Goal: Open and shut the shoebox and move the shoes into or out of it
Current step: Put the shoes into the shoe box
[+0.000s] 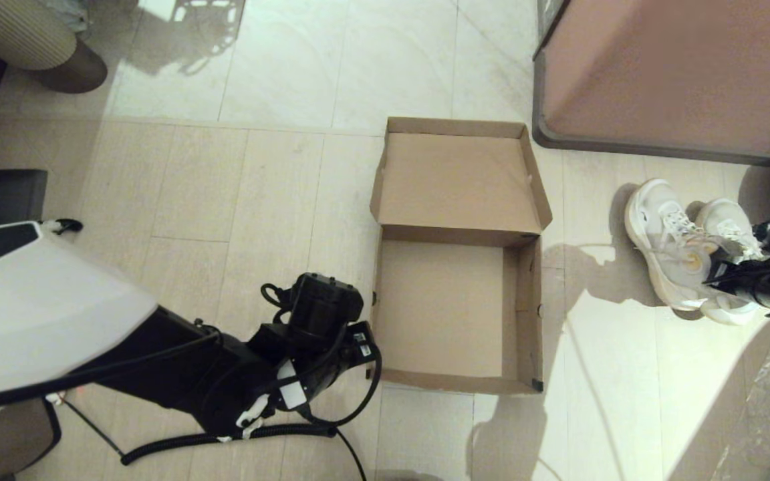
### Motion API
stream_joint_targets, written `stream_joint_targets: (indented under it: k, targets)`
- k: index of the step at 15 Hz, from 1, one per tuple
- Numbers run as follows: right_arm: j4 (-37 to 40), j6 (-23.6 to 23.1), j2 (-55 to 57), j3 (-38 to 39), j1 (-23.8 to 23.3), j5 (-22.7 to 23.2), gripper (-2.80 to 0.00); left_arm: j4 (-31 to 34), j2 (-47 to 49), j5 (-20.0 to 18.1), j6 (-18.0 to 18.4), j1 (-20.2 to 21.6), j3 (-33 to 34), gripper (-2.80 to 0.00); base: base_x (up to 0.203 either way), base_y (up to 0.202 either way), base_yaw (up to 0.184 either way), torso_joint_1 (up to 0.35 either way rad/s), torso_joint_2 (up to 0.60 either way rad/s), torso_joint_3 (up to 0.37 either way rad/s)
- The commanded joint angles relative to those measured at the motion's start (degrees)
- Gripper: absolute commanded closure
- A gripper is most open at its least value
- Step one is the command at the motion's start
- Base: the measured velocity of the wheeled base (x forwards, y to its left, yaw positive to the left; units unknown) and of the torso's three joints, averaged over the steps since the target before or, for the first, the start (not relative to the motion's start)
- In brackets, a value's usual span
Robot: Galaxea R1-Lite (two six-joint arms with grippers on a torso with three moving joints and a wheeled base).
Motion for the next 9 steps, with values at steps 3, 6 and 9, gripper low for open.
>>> stream_joint_targets:
  k: [3, 6, 9]
  targets:
    - [1.0, 0.1, -18.8, 16.3, 0.3, 2.8, 0.00, -0.3, -2.2, 0.1, -0.2, -0.5, 1.2, 0.00, 0.000, 0.000, 0.000, 0.000, 0.00, 0.000]
    - [1.3, 1.6, -31.6, 27.7, 2.0, 5.0, 0.00, -0.3, -5.2, 0.1, -0.3, -0.8, 4.7, 0.00, 0.000, 0.000, 0.000, 0.000, 0.00, 0.000]
    - [4.7, 3.2, -44.5, 35.9, 7.2, 7.9, 0.00, -0.3, -9.4, 0.1, -0.2, 0.0, 6.8, 0.00, 0.000, 0.000, 0.000, 0.000, 0.00, 0.000]
